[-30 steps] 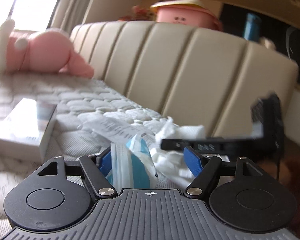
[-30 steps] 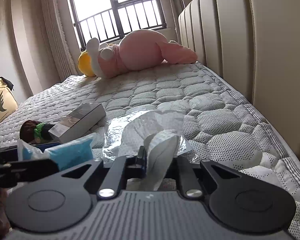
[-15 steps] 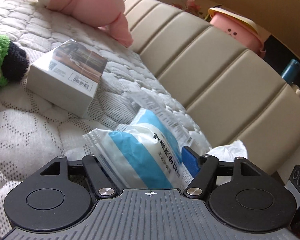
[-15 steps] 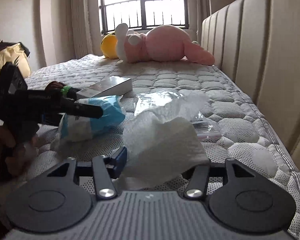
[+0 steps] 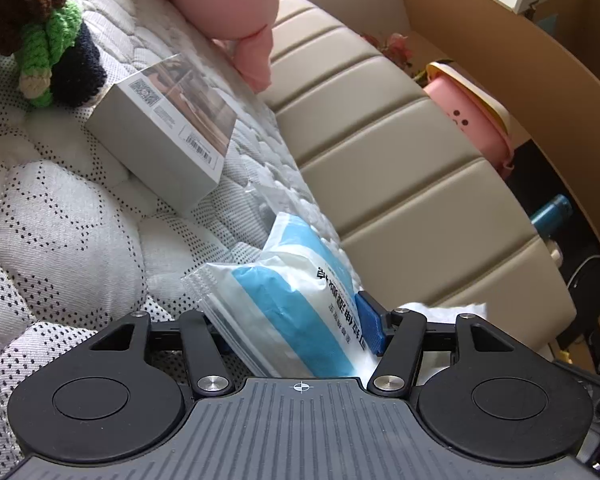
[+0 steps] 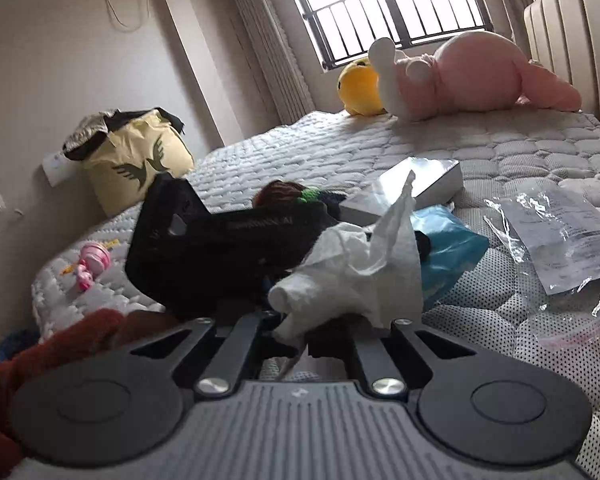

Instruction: Organize objects

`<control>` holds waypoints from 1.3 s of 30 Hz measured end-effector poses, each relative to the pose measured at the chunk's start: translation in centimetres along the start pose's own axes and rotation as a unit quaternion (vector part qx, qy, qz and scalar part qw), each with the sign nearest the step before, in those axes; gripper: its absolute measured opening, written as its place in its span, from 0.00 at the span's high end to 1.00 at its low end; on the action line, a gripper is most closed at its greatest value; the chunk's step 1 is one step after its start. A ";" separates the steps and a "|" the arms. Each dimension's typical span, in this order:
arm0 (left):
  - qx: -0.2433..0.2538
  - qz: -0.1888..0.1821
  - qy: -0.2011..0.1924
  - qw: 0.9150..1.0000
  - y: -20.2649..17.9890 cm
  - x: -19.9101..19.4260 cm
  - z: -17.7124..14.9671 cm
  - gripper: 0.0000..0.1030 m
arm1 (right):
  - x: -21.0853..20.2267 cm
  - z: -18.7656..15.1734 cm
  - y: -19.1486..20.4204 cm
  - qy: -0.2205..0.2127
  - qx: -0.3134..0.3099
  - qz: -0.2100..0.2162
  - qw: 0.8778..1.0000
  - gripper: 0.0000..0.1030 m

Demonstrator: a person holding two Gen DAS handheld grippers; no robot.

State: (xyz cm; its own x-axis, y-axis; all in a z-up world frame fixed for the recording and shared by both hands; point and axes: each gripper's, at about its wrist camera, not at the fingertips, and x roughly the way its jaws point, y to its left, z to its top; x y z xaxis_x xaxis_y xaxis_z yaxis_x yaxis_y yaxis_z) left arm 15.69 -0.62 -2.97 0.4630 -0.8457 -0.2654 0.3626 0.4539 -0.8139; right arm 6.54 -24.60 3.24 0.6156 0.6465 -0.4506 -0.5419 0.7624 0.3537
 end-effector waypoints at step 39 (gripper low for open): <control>0.526 0.179 0.013 0.831 -13.4 8.6 -10.1 0.31 | -6.8 2.4 -6.8 -0.073 0.029 -0.142 0.987 0.95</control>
State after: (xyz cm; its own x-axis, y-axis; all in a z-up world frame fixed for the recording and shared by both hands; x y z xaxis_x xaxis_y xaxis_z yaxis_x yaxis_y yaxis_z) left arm 6.64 -16.76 0.42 0.6815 -0.6026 -0.4153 0.7180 0.6605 0.2196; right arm 7.41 -34.08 5.89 0.8154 0.4011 -0.4173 -0.3050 0.9105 0.2793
